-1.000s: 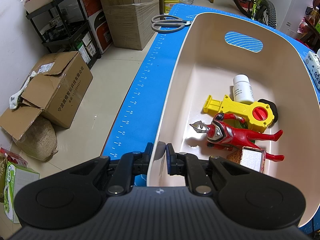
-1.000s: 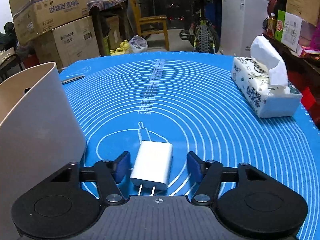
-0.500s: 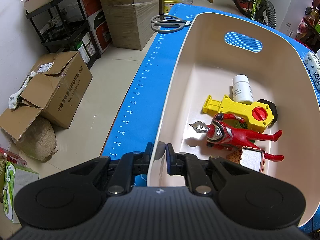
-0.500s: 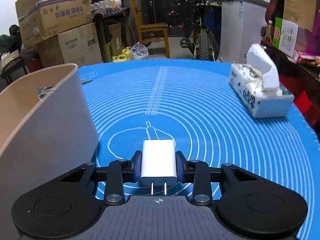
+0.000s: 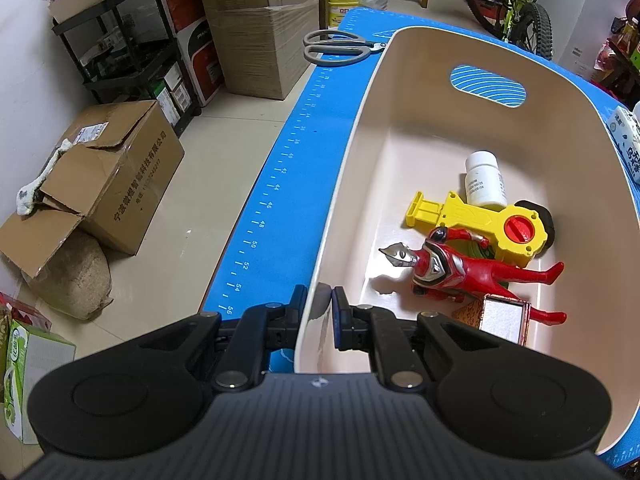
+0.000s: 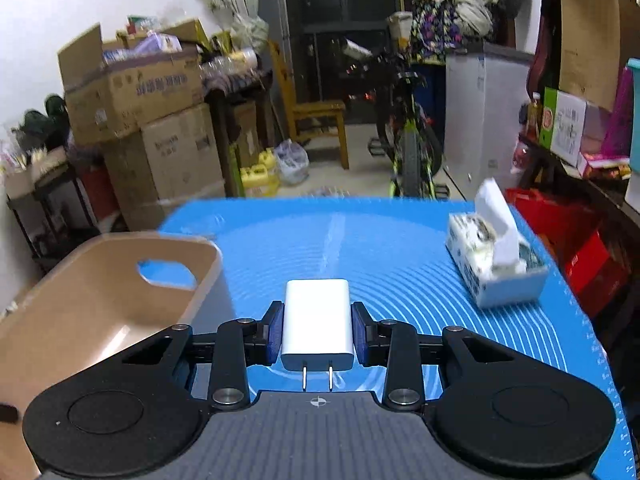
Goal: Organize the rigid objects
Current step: 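Carry the white charger into the basket with the right gripper and release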
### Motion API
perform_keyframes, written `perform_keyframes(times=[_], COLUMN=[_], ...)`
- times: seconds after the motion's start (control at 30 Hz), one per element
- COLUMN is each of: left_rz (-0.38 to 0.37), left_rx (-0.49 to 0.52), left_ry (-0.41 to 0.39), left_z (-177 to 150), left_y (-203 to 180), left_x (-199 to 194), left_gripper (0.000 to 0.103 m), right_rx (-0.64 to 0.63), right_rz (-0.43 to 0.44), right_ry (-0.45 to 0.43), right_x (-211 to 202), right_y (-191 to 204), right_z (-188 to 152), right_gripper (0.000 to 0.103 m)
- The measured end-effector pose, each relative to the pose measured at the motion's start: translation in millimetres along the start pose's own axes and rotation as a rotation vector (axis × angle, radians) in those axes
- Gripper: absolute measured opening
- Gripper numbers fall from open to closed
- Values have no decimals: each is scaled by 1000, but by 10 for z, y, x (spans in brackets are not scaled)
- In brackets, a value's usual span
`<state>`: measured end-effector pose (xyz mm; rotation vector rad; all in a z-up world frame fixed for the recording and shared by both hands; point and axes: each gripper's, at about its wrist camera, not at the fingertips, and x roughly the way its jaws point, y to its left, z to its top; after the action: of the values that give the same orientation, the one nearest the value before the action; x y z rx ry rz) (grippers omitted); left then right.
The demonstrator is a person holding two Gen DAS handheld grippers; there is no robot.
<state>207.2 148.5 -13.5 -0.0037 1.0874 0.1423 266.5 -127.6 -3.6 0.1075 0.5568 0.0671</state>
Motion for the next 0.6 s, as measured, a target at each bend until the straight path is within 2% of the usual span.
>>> perform_keyframes(times=[0.3, 0.6], left_rz=[0, 0], left_rx=[-7, -7], left_ry=[-4, -7], left_z=[-5, -6], left_y=[6, 9], left_x=[-6, -11], left_gripper=[15, 15], right_rx=[-104, -241], right_rz=[115, 189], right_ry=[-27, 62], right_x=[-272, -276], right_y=[617, 1255], right_z=[236, 132], right_gripper=[42, 43])
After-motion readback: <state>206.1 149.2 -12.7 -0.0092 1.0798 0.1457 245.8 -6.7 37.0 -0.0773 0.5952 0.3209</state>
